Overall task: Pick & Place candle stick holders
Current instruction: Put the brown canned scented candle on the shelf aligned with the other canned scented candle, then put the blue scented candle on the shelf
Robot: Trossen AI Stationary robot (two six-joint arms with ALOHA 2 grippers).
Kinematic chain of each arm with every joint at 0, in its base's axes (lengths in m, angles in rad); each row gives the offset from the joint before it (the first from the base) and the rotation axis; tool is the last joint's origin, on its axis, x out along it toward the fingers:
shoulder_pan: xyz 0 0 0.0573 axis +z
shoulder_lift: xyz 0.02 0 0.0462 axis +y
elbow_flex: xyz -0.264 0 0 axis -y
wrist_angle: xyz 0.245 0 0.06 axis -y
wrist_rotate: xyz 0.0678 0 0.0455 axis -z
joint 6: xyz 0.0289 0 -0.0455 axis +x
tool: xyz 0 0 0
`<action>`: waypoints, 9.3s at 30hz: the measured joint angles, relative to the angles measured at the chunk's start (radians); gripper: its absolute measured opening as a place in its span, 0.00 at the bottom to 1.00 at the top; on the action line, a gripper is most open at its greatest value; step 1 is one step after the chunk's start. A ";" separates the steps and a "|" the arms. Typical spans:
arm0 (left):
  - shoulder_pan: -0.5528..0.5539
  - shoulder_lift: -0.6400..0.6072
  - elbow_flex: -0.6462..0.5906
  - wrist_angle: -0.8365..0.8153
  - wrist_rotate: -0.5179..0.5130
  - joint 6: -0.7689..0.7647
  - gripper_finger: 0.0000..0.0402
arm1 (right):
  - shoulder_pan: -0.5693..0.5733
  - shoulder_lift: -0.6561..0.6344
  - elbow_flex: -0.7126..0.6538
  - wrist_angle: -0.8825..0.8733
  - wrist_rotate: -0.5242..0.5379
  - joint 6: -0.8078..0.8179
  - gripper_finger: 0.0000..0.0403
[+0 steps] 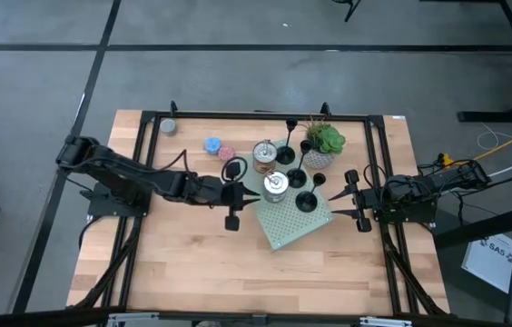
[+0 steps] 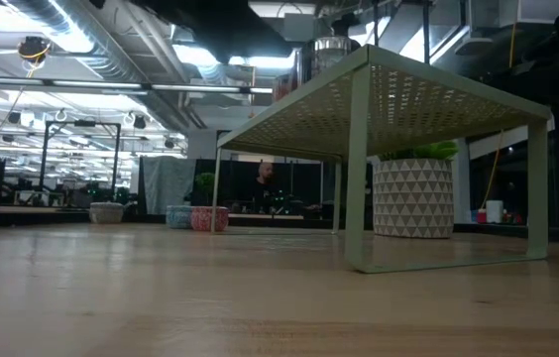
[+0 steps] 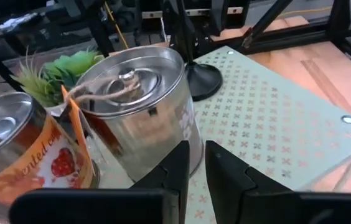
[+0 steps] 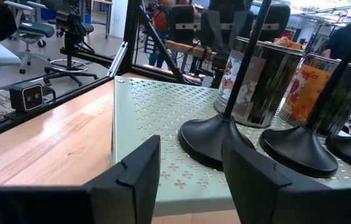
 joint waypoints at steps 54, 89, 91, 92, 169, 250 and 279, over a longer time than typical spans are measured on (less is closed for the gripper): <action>-0.110 -0.319 -0.075 -0.344 -0.154 -0.063 0.01 | 0.000 0.000 0.000 0.000 0.000 0.000 0.43; -0.050 -0.463 -0.344 -0.400 -0.293 -0.317 0.22 | 0.000 0.000 0.000 0.000 0.000 0.000 0.43; -0.049 -0.463 -0.344 -0.399 -0.291 -0.317 0.23 | 0.000 0.000 0.000 0.000 0.000 0.000 0.43; -0.049 -0.463 -0.344 -0.399 -0.292 -0.316 0.23 | 0.000 0.000 0.000 0.000 0.000 0.000 0.43; 0.133 -0.463 -0.344 -0.188 -0.273 -0.806 0.05 | 0.000 0.000 0.000 0.000 0.000 0.000 0.43; 0.821 -0.167 -0.233 -0.434 0.288 0.196 0.76 | 0.000 0.000 0.000 0.000 0.000 0.000 0.43; 0.964 0.220 0.077 -0.669 0.481 0.544 0.76 | 0.000 0.000 0.000 0.000 0.000 0.000 0.43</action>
